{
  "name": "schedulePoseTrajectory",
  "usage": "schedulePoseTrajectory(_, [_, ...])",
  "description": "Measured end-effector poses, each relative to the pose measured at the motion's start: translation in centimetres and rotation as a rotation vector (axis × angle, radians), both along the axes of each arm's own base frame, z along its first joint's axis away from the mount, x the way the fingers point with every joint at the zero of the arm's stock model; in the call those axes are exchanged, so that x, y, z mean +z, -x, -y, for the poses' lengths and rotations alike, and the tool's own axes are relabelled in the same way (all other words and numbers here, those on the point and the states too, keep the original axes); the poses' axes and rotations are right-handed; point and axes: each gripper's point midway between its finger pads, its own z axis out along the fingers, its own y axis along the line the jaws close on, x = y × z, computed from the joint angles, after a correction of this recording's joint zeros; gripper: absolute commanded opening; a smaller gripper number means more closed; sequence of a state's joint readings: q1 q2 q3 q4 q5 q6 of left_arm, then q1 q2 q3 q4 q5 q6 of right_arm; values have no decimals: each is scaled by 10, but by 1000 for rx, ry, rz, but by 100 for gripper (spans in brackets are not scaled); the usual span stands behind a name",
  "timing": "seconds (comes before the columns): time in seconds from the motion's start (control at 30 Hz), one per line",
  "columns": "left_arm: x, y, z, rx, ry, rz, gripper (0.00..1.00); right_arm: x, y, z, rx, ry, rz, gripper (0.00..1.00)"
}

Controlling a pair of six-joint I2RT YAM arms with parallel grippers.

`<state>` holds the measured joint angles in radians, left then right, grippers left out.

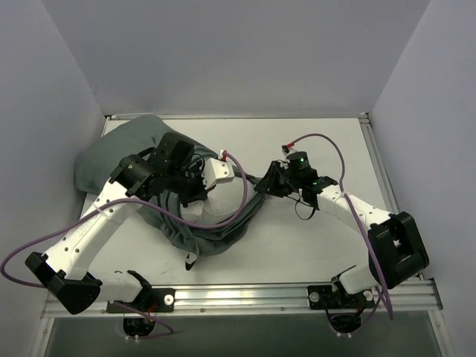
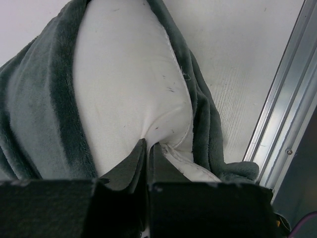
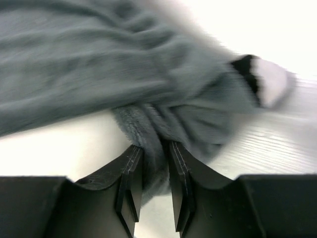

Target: Remove the pillowcase from the pillow

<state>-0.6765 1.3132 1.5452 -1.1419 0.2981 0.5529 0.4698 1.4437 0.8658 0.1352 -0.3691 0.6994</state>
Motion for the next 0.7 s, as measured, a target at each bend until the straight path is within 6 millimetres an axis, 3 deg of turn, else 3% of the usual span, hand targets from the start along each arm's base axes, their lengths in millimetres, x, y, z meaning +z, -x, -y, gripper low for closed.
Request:
schedulePoseTrajectory(0.17, [4, -1, -4, 13, 4, 15, 2, -29, -1, 34, -87, 31, -65, 0])
schedulePoseTrajectory(0.33, [11, -3, -6, 50, 29, -2, 2, -46, -3, 46, -118, 49, -92, 0])
schedulePoseTrajectory(0.43, [43, -6, 1, 81, 123, -11, 2, -59, -9, 50, -138, 41, -112, 0])
schedulePoseTrajectory(0.53, [93, -8, 13, 91, 265, 15, 2, -67, -15, 44, -152, 2, -127, 0])
schedulePoseTrajectory(0.63, [143, -7, 22, 87, 401, 37, 2, -61, -23, 31, -154, -58, -112, 0])
schedulePoseTrajectory(0.67, [154, -7, 24, 81, 431, 42, 2, -57, -25, 26, -147, -74, -105, 21])
schedulePoseTrajectory(0.7, [160, -6, 25, 76, 449, 48, 2, -50, -29, 20, -135, -85, -93, 33])
